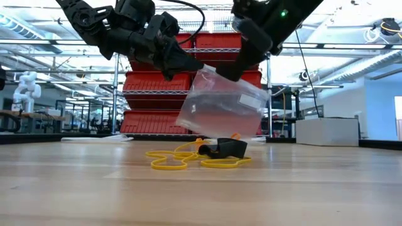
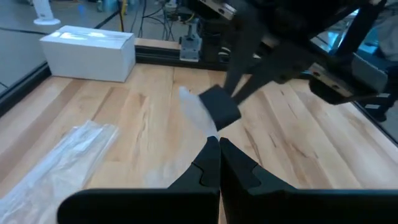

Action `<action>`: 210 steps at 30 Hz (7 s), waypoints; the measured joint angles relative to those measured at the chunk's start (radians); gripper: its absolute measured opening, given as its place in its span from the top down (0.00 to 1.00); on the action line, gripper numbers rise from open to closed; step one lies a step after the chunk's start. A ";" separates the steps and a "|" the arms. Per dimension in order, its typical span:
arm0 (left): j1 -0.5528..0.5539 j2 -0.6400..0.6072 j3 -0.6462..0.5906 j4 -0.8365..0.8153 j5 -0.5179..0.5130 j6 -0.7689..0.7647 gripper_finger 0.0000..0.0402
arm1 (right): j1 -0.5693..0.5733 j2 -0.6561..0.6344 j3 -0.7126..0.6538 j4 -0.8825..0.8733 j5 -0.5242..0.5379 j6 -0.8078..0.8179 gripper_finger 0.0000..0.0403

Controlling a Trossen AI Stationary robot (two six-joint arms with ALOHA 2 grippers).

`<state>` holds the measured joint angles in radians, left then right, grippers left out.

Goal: Sort rubber bands
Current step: Put the black rubber band into the open transparent zip bag

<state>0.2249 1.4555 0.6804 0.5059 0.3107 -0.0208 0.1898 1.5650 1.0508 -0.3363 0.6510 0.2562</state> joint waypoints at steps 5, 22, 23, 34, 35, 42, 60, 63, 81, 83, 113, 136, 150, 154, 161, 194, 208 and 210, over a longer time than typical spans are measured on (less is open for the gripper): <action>0.000 0.000 0.000 -0.010 0.000 0.000 1.00 | -0.001 -0.021 0.000 0.001 0.013 -0.027 1.00; 0.004 0.000 0.000 -0.011 -0.002 -0.002 1.00 | -0.008 -0.011 0.001 -0.018 -0.008 -0.033 1.00; 0.004 0.000 0.000 -0.010 -0.002 -0.002 1.00 | -0.013 -0.009 0.001 -0.021 -0.016 -0.033 1.00; 0.004 0.000 0.000 -0.010 0.008 -0.001 1.00 | -0.117 0.002 0.001 -0.004 -0.287 -0.021 1.00; 0.004 0.000 0.000 -0.012 0.015 -0.001 1.00 | -0.126 0.001 0.001 -0.005 -0.303 -0.015 1.00; 0.004 0.000 0.000 -0.025 0.031 0.000 1.00 | -0.181 -0.007 0.001 -0.012 -0.345 -0.007 1.00; 0.026 0.000 0.000 -0.056 0.088 0.036 1.00 | -0.249 -0.011 0.066 -0.093 -0.476 -0.067 1.00; 0.030 0.000 0.000 -0.048 0.101 0.035 1.00 | -0.250 0.002 0.066 -0.075 -0.489 -0.077 1.00; 0.032 0.000 0.000 -0.017 0.008 0.009 1.00 | -0.263 0.067 0.065 0.104 -0.597 -0.037 0.97; 0.032 0.000 0.000 -0.012 -0.001 0.002 1.00 | -0.264 0.073 0.065 0.099 -0.593 -0.058 0.92; 0.131 -0.063 0.001 0.051 0.036 -0.026 1.00 | -0.246 -0.471 -0.341 0.078 -0.449 0.091 0.64; 0.138 -0.076 0.001 0.063 0.069 -0.051 1.00 | -0.360 -0.439 -0.775 1.055 -0.476 -0.069 0.72; 0.142 -0.076 0.001 0.063 0.064 -0.052 1.00 | -0.361 -0.389 -0.672 1.023 -0.510 -0.152 0.99; 0.141 -0.076 0.001 0.064 0.063 -0.053 1.00 | -0.362 -0.388 -0.629 0.945 -0.522 -0.164 1.00; 0.110 -0.064 0.000 0.124 0.063 -0.076 1.00 | -0.362 -0.388 -0.599 0.895 -0.524 -0.158 1.00; 0.178 -0.061 0.000 0.028 0.038 0.002 1.00 | 0.055 -0.062 -0.126 0.100 -0.523 0.447 0.55; 0.170 -0.061 0.000 0.022 0.053 0.028 1.00 | 0.122 0.236 -0.066 0.260 -0.527 0.725 0.54; 0.170 -0.061 0.000 0.021 0.053 0.028 1.00 | 0.118 0.266 -0.036 0.234 -0.508 0.719 0.55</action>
<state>0.3950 1.3941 0.6804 0.5266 0.3641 0.0074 0.3076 1.8307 1.0152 -0.1019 0.1428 0.9752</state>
